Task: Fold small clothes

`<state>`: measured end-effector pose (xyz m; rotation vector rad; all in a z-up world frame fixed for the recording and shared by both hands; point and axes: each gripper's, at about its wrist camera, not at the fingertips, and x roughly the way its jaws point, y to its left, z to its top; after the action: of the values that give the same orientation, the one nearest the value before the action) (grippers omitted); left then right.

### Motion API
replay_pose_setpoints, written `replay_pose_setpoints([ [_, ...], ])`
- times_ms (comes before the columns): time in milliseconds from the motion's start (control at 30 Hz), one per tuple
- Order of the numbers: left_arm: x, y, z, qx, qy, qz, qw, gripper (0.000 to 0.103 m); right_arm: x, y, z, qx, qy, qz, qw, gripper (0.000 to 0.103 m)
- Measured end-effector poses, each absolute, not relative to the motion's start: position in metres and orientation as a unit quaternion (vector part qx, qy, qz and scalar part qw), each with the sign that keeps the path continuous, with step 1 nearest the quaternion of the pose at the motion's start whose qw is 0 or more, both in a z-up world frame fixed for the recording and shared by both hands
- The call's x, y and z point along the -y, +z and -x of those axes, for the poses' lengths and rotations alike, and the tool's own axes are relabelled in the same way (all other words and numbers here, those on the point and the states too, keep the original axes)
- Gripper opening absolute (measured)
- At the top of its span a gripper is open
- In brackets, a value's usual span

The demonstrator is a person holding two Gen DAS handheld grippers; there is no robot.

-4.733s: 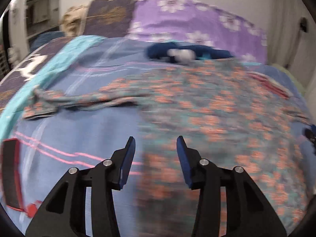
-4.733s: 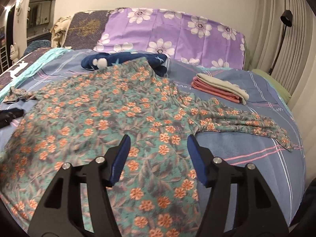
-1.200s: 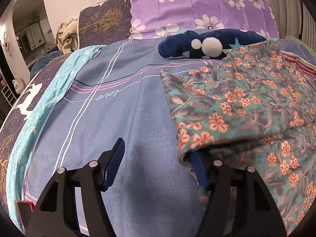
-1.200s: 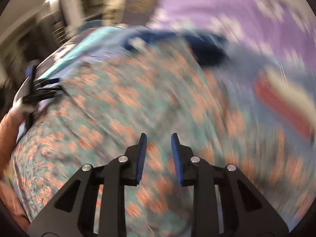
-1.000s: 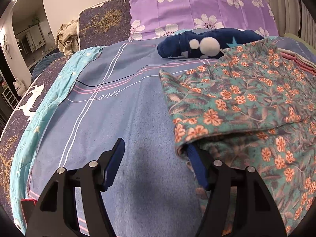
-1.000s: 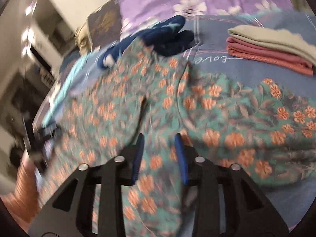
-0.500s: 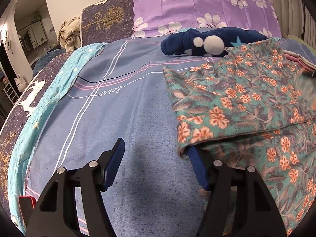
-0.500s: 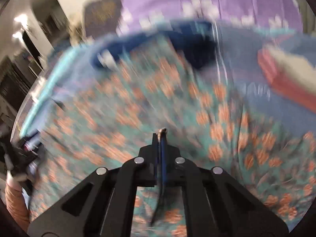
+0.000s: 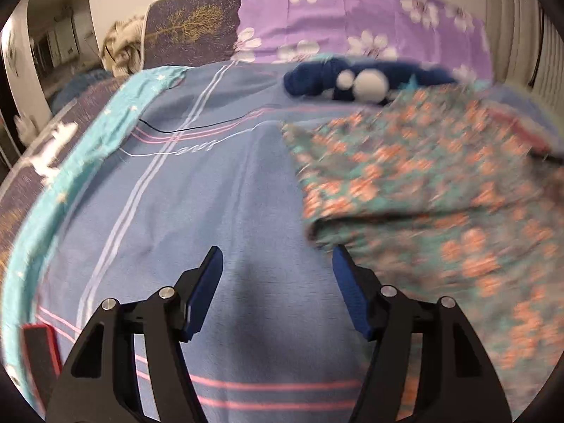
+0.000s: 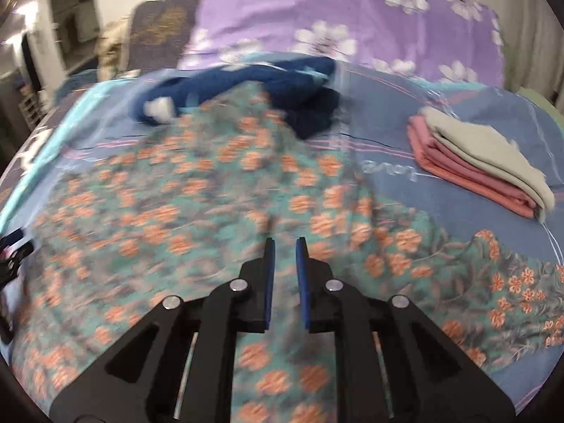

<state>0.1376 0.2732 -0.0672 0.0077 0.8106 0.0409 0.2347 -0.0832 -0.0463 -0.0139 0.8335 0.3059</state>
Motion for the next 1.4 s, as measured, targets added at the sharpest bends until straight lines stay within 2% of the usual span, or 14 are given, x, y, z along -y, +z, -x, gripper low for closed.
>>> replay_pose_setpoints([
  [33,-0.274,-0.058,-0.136,-0.382,0.007,0.015,0.924,0.051,0.080,-0.042,-0.230,-0.402,0.168,0.003,0.900,0.019],
  [100,-0.270,-0.044,-0.140,-0.361,-0.008,0.027,0.932,0.042,0.067,-0.038,-0.222,-0.402,0.219,-0.005,0.889,0.025],
  [200,-0.255,-0.045,-0.163,-0.363,-0.006,-0.002,0.932,0.039,0.051,-0.043,-0.216,-0.410,0.235,0.008,0.881,0.034],
  [333,-0.253,-0.096,-0.193,-0.442,0.021,-0.029,0.896,0.040,0.043,-0.085,-0.214,-0.435,0.201,0.036,0.877,0.039],
  [467,-0.268,-0.089,-0.180,-0.419,0.000,0.031,0.908,0.042,0.047,-0.082,-0.208,-0.425,0.215,0.020,0.879,0.043],
  [633,-0.292,-0.071,-0.198,-0.396,-0.018,0.104,0.912,0.056,0.045,-0.084,-0.203,-0.419,0.212,0.031,0.882,0.045],
  [767,-0.296,-0.077,-0.244,-0.419,-0.033,0.130,0.898,0.054,0.044,-0.087,-0.206,-0.419,0.213,0.028,0.882,0.045],
  [800,-0.294,-0.082,-0.257,-0.430,-0.044,0.135,0.892,0.023,0.045,-0.087,-0.204,-0.418,0.213,0.027,0.882,0.046],
  [833,-0.292,-0.084,-0.265,-0.435,-0.054,0.137,0.888,0.002,0.045,-0.086,-0.204,-0.418,0.213,0.027,0.883,0.046],
  [1033,-0.294,-0.059,-0.279,-0.373,-0.002,0.069,0.925,0.000,0.049,-0.086,-0.204,-0.414,0.215,0.023,0.884,0.046],
  [1200,-0.324,-0.094,-0.271,-0.412,0.032,0.096,0.906,0.000,0.049,-0.087,-0.204,-0.414,0.215,0.023,0.884,0.046],
  [1267,-0.331,-0.093,-0.253,-0.404,0.013,0.137,0.904,0.015,0.049,-0.087,-0.203,-0.414,0.216,0.022,0.884,0.047],
  [1333,-0.331,-0.087,-0.226,-0.384,-0.033,0.178,0.906,0.043,0.048,-0.087,-0.203,-0.414,0.215,0.024,0.884,0.047],
  [1400,-0.318,-0.085,-0.206,-0.378,-0.070,0.173,0.907,0.049,0.048,-0.086,-0.203,-0.414,0.214,0.026,0.884,0.047],
])
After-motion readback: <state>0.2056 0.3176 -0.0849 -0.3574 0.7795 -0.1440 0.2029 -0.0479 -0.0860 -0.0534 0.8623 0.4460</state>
